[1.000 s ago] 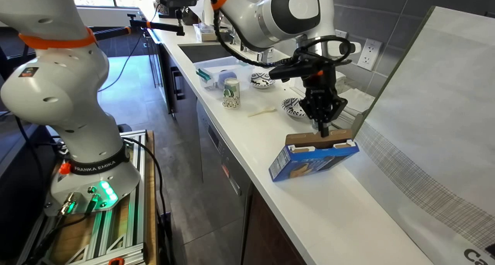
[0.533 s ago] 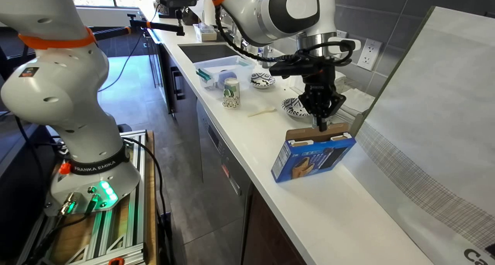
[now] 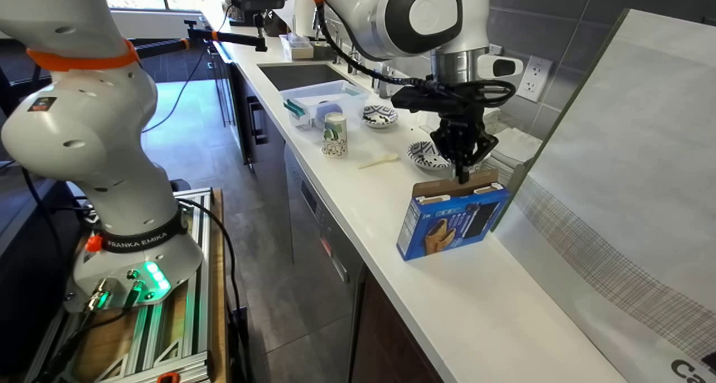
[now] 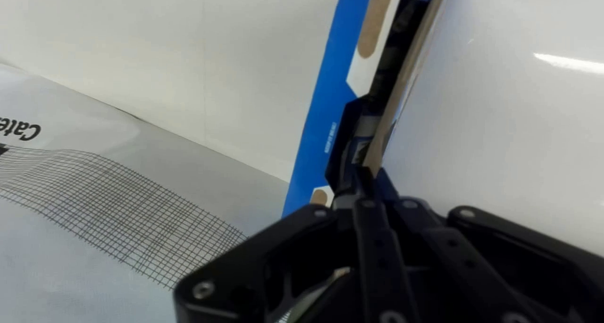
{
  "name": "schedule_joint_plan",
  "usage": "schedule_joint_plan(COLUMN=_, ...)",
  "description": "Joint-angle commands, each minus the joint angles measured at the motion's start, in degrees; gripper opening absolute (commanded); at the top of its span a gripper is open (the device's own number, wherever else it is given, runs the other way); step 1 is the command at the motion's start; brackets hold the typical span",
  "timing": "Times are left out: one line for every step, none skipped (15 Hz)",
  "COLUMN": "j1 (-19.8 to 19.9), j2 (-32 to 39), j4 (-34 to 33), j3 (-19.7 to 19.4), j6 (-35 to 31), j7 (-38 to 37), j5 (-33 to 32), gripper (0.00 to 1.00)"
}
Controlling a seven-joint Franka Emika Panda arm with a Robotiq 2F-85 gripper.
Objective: Open the blue box
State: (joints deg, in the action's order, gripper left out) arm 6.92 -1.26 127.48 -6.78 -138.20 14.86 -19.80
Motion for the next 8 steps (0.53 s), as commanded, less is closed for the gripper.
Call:
schedule_joint_plan(j1=-0.24, j2=-0.24, j4=0.28, j3=-0.04, j6=-0.51, j7=4.50, j5=4.70, gripper=0.33)
schedule_joint_plan(j1=-0.27, j2=-0.27, j4=0.25, j3=-0.03, j6=-0.36, j7=5.42, j5=5.69, gripper=0.40)
schedule_joint_plan(j1=-0.26, j2=-0.30, j4=0.23, j3=-0.03, j6=-0.35, j7=5.64, j5=5.91, gripper=0.47)
schedule_joint_plan(j1=-0.29, j2=-0.38, j4=0.22, j3=-0.01, j6=-0.16, j7=6.22, j5=6.45, gripper=0.55)
schedule_joint_plan(j1=-0.34, j2=-0.59, j4=0.29, j3=0.03, j6=-0.03, j7=6.39, j5=6.69, gripper=0.62)
schedule_joint_plan(j1=-0.40, j2=-0.85, j4=0.36, j3=0.07, j6=-0.01, j7=6.63, j5=6.98, gripper=0.71)
schedule_joint_plan(j1=-0.49, j2=-1.41, j4=0.54, j3=0.14, j6=0.00, j7=6.47, j5=7.10, gripper=0.77)
schedule_joint_plan(j1=-0.58, j2=-1.93, j4=0.68, j3=0.23, j6=0.11, j7=6.31, j5=7.21, gripper=0.84)
